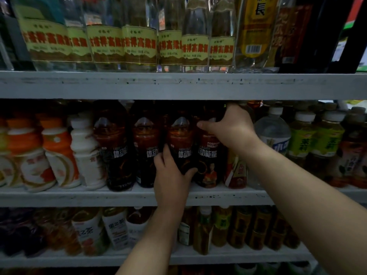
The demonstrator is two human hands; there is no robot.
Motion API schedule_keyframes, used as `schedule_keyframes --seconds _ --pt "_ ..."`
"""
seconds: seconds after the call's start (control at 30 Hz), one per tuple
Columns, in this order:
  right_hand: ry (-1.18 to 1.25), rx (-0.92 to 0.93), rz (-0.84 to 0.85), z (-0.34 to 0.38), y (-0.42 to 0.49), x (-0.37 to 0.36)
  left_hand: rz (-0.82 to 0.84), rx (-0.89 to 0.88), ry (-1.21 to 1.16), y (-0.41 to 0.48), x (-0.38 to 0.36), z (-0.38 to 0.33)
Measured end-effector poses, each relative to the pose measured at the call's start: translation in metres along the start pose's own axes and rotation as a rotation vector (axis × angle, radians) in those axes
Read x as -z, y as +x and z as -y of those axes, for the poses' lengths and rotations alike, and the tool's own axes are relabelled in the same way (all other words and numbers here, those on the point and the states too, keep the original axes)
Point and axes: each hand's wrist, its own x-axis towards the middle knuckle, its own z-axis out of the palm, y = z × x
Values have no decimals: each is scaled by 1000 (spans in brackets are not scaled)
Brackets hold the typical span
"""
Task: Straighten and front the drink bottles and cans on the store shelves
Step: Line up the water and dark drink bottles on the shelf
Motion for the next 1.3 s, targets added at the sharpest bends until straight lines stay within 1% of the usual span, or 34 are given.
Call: schedule_keyframes --seconds 0.1,0.2,0.3,0.37,0.47,0.57,0.87,1.0,1.07,1.1,1.13,1.17,1.23,1.27,1.3 --pt "31 7 61 -2 5 2 29 -21 -89 4 0 7" --pt "122 -48 127 -7 10 7 87 -56 -173 7 5 15" --pt "199 -75 176 -9 9 12 163 -110 -176 10 11 20" --pt "200 -60 184 -9 7 12 193 -121 -153 13 14 21" --pt "166 -38 162 -10 2 11 144 -99 -26 9 14 20" --pt "148 -41 147 -9 -3 8 128 -31 60 2 13 19" --pt "111 15 39 -7 -8 -2 44 -41 212 2 14 18" --pt "138 0 13 -5 -14 -3 24 -42 293 -1 14 16" --pt "94 -10 -40 -3 -19 -5 26 -33 278 -3 14 15" --pt "30 -8 -87 -3 -23 -7 29 -32 268 -5 15 15" --pt "-57 21 -155 -3 -30 -9 25 -45 259 -8 17 17" --pt "-126 92 -232 -4 -38 -12 7 -62 251 -12 20 20" --pt "-129 351 -355 1 -60 -22 -83 -48 225 -17 32 34" --pt "-92 476 -348 4 -67 -29 -140 -14 211 -16 39 43" --pt "-49 570 -287 9 -72 -37 -181 31 194 -14 46 52"
